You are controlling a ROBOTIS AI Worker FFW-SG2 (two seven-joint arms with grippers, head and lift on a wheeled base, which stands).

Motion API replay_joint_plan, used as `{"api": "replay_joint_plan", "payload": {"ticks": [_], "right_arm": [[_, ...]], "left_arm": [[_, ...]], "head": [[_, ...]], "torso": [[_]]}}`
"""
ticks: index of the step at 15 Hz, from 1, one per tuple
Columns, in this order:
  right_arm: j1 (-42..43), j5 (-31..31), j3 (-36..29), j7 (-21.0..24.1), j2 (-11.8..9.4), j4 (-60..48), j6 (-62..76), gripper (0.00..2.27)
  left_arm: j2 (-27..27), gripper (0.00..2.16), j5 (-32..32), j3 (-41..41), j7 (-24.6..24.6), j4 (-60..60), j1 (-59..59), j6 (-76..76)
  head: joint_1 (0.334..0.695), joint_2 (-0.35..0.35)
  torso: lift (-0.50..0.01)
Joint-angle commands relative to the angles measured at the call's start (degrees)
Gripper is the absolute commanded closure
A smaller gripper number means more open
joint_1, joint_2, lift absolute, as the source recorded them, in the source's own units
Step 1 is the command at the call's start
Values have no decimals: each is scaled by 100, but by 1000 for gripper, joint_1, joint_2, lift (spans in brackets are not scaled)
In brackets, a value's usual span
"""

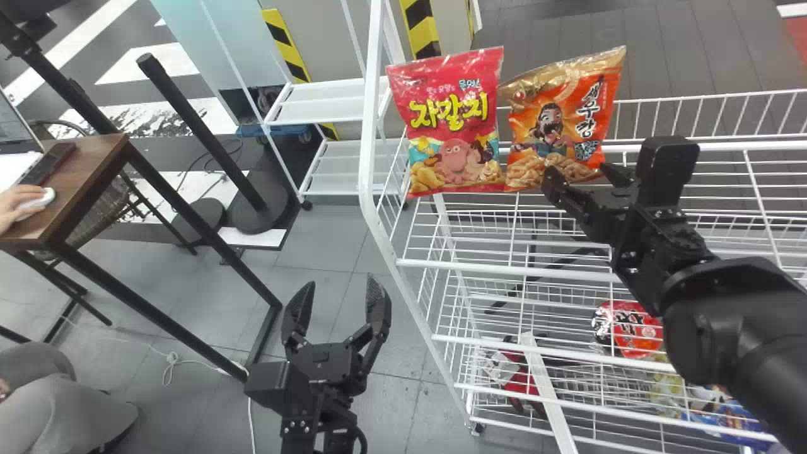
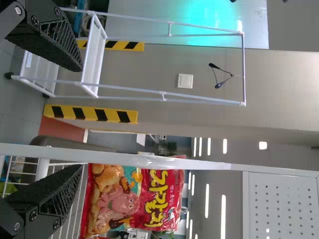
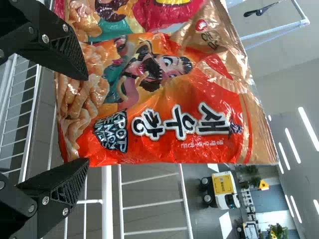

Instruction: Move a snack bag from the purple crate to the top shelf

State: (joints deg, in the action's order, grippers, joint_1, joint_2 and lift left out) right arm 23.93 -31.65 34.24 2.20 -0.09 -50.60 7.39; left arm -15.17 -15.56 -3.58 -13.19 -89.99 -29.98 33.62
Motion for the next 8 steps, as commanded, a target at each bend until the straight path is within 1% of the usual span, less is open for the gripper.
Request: {"api": "replay_joint_plan", "payload": {"ticks": [1,5,8], "right_arm": [[-11,27,13,0,14,-46,-32,262],[-90,36,22,35,14,-248,-85,232],[-389,203,-31,106,14,-758,-594,201]], "left_arm": [[-12,137,0,6,0,-18,-17,17],[-29,137,0,6,-9,-27,-17,17],[-29,137,0,6,-9,-27,-17,34]], "head": [[695,350],[695,350],[695,350]], "torso": [[0],[0],[0]]}}
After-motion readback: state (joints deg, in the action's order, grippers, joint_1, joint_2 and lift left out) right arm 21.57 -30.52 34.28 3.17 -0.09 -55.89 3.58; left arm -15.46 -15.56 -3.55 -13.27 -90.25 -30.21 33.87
